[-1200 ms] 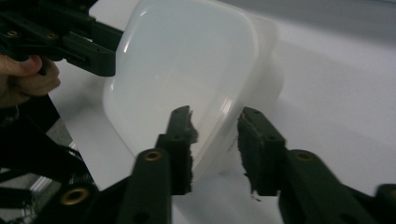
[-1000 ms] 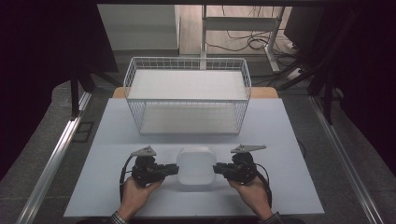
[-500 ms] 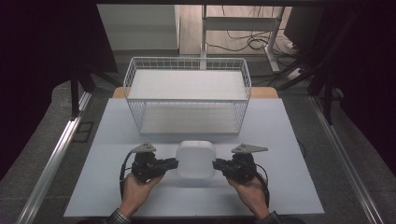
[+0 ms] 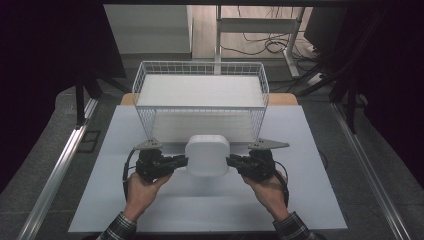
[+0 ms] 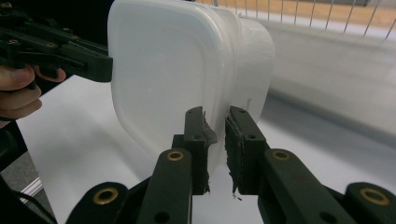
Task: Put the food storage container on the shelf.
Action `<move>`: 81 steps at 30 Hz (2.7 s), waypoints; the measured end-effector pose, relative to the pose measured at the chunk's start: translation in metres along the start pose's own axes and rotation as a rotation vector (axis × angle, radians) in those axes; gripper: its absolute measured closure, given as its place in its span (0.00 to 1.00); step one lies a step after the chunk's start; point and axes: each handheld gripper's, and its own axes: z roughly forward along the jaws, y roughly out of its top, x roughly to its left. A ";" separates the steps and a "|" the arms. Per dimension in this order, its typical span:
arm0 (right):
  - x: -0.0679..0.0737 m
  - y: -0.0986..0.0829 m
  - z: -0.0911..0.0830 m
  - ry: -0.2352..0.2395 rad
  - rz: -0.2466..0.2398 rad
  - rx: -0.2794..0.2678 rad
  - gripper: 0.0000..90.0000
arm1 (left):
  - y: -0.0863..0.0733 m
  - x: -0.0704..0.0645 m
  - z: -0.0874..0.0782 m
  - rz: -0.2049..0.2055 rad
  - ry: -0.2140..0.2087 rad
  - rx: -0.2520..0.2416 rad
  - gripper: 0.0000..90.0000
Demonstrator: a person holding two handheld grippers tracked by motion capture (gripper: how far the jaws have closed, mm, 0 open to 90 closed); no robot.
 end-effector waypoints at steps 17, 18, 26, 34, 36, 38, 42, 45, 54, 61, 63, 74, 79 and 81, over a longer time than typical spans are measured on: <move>-0.005 0.063 -0.003 0.010 -0.021 -0.070 0.88 | 0.059 0.009 -0.021 0.019 0.037 -0.067 0.89; -0.004 0.068 -0.003 0.008 -0.025 -0.076 0.88 | 0.063 0.009 -0.023 0.020 0.038 -0.073 0.89; -0.004 0.101 -0.006 -0.003 -0.049 -0.111 0.88 | 0.094 0.012 -0.033 0.043 0.049 -0.109 0.89; -0.008 0.130 -0.005 -0.006 -0.052 -0.135 0.88 | 0.122 0.019 -0.041 0.052 0.065 -0.128 0.88; -0.010 0.142 -0.003 -0.008 -0.047 -0.142 0.88 | 0.134 0.024 -0.042 0.049 0.071 -0.132 0.88; -0.013 0.149 -0.001 -0.009 -0.043 -0.143 0.88 | 0.140 0.027 -0.041 0.044 0.074 -0.132 0.88; -0.019 0.160 0.005 -0.022 -0.035 -0.135 0.88 | 0.149 0.035 -0.036 0.027 0.079 -0.128 0.88; -0.024 0.165 0.008 -0.031 -0.028 -0.129 0.87 | 0.153 0.040 -0.032 0.012 0.080 -0.123 0.88; -0.032 0.172 0.016 -0.045 -0.006 -0.118 0.85 | 0.159 0.046 -0.023 -0.008 0.082 -0.118 0.85; -0.033 0.174 0.021 -0.047 -0.001 -0.116 0.80 | 0.162 0.050 -0.022 -0.033 0.052 -0.135 0.77; -0.033 0.176 0.022 -0.047 0.003 -0.114 0.78 | 0.163 0.051 -0.021 -0.033 0.051 -0.137 0.74; -0.038 0.179 0.030 -0.059 0.011 -0.097 0.66 | 0.168 0.049 -0.012 0.000 0.113 -0.103 0.63; -0.044 0.182 0.032 -0.062 0.014 -0.086 0.66 | 0.171 0.047 -0.011 0.013 0.131 -0.096 0.63; -0.045 0.183 0.033 -0.070 -0.001 -0.079 0.66 | 0.172 0.047 -0.011 0.008 0.163 -0.116 0.60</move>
